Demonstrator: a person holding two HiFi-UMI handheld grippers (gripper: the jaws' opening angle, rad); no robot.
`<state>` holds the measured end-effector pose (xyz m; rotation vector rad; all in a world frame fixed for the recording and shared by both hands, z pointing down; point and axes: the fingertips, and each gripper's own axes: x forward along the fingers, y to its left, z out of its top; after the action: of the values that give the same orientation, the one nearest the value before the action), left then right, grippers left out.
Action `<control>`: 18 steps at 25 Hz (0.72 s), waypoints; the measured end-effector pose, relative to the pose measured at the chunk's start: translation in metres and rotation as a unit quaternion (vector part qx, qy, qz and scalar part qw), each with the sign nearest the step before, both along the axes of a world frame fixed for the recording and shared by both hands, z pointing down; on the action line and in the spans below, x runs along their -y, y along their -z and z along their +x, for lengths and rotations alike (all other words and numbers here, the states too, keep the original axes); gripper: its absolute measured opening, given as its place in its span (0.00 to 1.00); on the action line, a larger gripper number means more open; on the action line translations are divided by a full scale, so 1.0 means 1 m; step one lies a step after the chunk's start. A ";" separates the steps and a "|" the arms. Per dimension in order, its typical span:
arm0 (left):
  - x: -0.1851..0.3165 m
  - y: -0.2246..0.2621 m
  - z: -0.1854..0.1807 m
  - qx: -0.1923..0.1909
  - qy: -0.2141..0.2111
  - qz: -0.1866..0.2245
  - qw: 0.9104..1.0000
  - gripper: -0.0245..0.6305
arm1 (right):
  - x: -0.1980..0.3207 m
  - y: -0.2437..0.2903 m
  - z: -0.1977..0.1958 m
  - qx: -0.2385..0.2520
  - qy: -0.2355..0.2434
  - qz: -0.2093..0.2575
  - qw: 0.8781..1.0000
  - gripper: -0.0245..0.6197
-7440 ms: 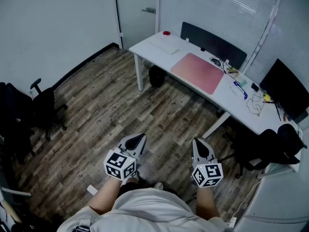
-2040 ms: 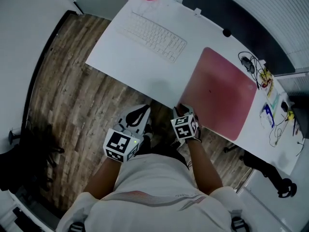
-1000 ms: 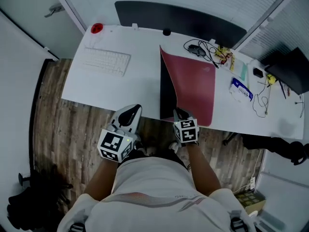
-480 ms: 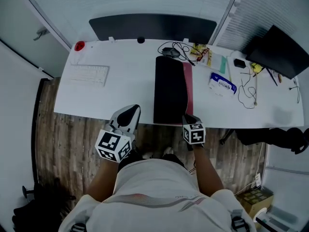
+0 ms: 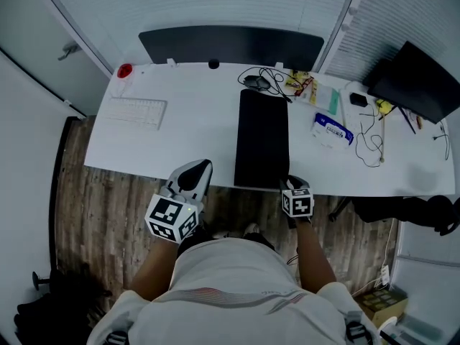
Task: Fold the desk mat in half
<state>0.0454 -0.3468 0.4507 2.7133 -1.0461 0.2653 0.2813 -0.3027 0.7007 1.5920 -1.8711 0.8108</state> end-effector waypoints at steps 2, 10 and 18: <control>0.001 0.003 -0.003 -0.003 -0.003 0.004 1.000 0.06 | 0.005 0.022 0.002 -0.014 -0.012 0.029 0.999 0.30; 0.012 0.030 -0.019 -0.028 -0.019 0.037 0.999 0.06 | 0.035 0.179 -0.014 -0.031 -0.031 0.216 0.975 0.15; 0.031 0.059 -0.057 -0.052 -0.011 0.067 0.996 0.06 | 0.042 0.317 -0.069 -0.015 -0.012 0.357 0.934 0.12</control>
<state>-0.0121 -0.3774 0.3914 2.8230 -1.0406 0.0586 0.2123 -0.3443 0.3836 2.0192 -2.2710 0.0836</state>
